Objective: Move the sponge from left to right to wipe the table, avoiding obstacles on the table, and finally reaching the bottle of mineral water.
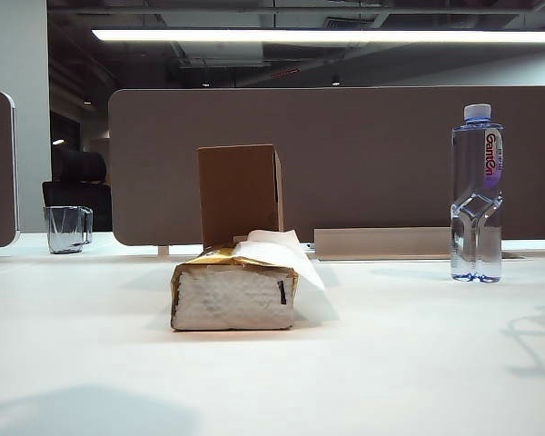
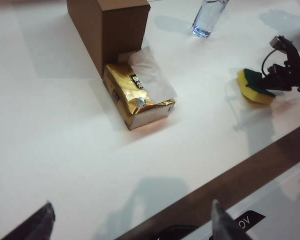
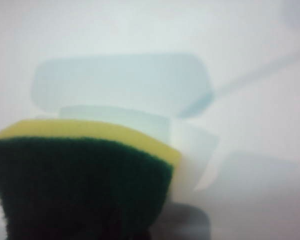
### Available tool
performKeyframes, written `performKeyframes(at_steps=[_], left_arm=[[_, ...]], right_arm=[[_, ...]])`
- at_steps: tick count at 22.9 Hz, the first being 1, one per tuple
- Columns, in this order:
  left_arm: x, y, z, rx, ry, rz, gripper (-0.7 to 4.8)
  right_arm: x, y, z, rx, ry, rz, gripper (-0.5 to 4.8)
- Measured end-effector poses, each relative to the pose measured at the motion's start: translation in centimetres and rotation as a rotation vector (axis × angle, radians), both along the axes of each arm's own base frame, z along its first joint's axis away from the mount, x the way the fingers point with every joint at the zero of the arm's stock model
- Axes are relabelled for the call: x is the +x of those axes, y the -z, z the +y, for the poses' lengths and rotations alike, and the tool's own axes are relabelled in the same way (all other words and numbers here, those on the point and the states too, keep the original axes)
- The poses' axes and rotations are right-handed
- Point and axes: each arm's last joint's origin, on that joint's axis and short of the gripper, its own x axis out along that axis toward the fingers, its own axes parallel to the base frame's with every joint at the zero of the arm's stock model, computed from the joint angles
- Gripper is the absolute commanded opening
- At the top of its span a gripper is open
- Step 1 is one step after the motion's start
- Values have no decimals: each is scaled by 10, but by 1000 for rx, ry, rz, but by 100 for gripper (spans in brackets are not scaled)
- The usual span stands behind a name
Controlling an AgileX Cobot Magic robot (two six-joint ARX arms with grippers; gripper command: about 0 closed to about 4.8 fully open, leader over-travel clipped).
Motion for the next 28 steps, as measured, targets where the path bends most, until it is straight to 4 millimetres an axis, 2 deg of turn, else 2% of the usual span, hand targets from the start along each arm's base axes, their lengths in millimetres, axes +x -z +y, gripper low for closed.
performKeyframes(at_steps=[6,16,19,23,28], left_arm=[[0,1,0,-1,2,7,404],[-1,1,0,-1,3,12,404],[-1,1,0,-1,3,13,404],[-1,1,0,-1,3,15,404],[-1,1,0,-1,4,15,404]], right_arm=[[30,-2,6,-21,-9,-36,-8],[78,0,2,-15,-13,-62,-8],[102,1,6,-15,-33,-84,-8],[112,1,13,-34,-46,-96,-8],[114,0,16,-44,-44,-97,-8]])
